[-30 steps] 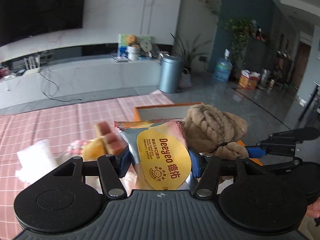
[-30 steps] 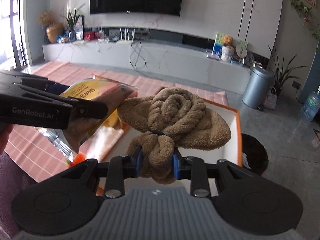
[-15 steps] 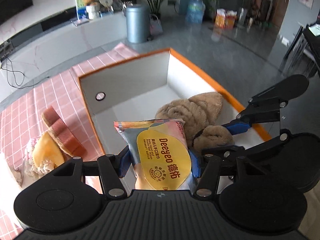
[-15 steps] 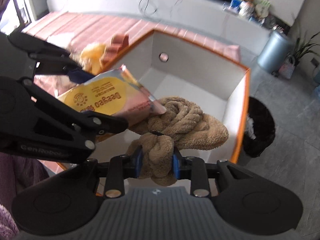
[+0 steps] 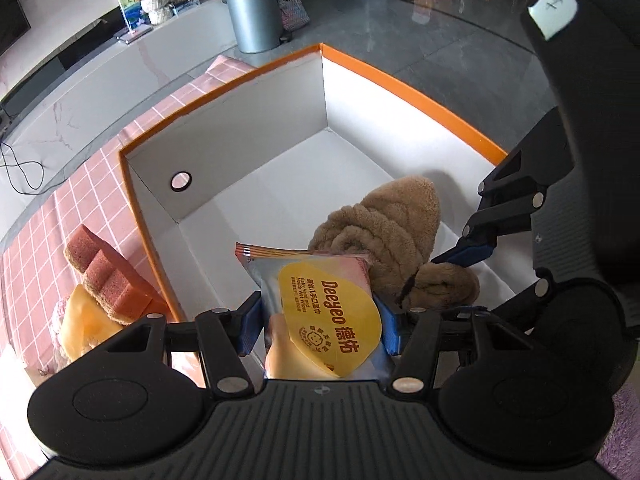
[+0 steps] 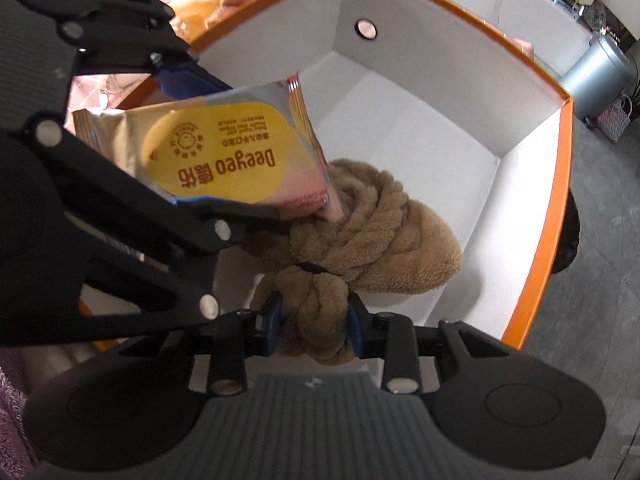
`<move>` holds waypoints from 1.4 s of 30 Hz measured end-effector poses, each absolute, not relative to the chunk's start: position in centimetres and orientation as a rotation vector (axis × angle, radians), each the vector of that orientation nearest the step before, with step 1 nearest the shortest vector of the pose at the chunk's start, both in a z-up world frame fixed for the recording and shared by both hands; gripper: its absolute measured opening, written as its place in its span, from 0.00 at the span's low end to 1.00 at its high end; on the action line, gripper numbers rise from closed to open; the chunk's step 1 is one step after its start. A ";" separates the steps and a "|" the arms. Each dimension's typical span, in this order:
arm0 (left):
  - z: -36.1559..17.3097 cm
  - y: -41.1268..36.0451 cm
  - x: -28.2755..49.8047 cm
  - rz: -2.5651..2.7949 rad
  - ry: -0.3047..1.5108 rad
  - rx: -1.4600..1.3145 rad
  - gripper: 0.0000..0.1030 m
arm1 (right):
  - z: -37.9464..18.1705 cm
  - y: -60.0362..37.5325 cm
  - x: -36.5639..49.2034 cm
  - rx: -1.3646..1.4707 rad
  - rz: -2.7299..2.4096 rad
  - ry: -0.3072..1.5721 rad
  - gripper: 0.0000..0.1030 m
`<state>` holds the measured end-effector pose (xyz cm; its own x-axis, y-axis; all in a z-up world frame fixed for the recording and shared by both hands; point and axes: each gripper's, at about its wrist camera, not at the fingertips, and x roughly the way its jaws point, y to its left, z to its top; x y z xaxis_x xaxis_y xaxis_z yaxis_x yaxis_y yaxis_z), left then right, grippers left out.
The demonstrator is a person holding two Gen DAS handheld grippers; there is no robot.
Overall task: Organize soft objects
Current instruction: 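Carry the towel bow and Deeyeo bag with both tools over the orange box, then open both tools to drop the towel bow and bag into the box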
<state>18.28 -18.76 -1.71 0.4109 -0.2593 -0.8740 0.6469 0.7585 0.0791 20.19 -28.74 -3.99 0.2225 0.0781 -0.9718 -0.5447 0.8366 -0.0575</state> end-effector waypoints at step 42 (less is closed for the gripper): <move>3.2 -13.5 15.3 -0.567 0.838 0.179 0.82 | 2.8 -29.3 15.4 -0.431 0.248 0.983 0.80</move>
